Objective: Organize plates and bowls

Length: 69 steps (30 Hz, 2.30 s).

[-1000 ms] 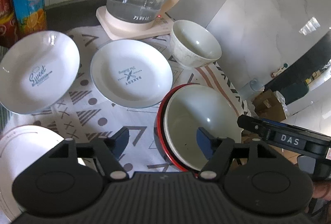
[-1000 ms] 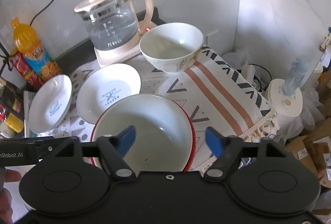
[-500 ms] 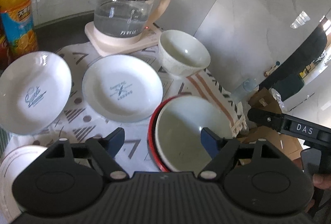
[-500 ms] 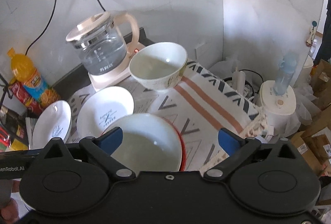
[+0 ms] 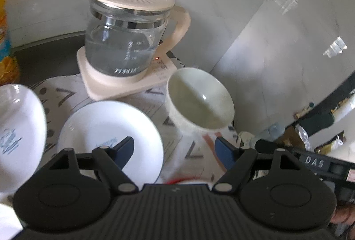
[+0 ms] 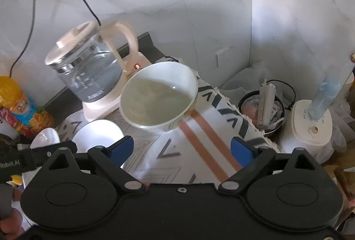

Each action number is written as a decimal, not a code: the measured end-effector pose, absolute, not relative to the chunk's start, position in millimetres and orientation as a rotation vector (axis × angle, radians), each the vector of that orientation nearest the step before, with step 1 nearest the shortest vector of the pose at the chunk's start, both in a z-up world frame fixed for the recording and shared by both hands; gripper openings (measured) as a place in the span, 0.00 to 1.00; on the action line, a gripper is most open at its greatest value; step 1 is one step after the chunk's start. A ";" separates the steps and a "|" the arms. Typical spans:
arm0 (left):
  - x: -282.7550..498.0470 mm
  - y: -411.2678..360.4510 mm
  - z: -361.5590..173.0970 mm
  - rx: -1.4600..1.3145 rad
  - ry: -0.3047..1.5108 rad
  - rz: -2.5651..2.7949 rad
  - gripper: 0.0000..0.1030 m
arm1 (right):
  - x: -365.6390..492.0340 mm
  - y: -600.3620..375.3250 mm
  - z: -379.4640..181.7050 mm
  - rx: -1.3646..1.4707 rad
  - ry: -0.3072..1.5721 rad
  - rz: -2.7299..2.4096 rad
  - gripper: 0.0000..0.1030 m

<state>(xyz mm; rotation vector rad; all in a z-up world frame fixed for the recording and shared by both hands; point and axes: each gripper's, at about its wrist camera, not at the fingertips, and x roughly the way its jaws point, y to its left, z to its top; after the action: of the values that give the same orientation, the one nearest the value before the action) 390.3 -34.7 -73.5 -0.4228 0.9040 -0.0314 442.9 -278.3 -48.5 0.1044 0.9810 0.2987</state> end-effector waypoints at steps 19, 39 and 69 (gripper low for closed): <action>471.2 -36.7 -133.5 -0.555 0.973 0.025 0.40 | 535.6 -275.6 -103.5 0.174 1.114 0.346 0.52; 495.6 -32.7 -153.6 -0.591 1.022 0.036 0.11 | 557.8 -254.2 -126.4 0.136 1.163 0.340 0.15; 377.2 -12.8 -68.0 -0.534 0.896 -0.096 0.12 | 432.1 -253.6 -38.5 0.207 0.990 0.329 0.15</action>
<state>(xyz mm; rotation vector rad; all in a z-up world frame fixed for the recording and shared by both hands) 377.2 -12.8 -68.0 -0.5337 0.8955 -0.0955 432.1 -253.6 -38.6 0.2065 0.9897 0.3290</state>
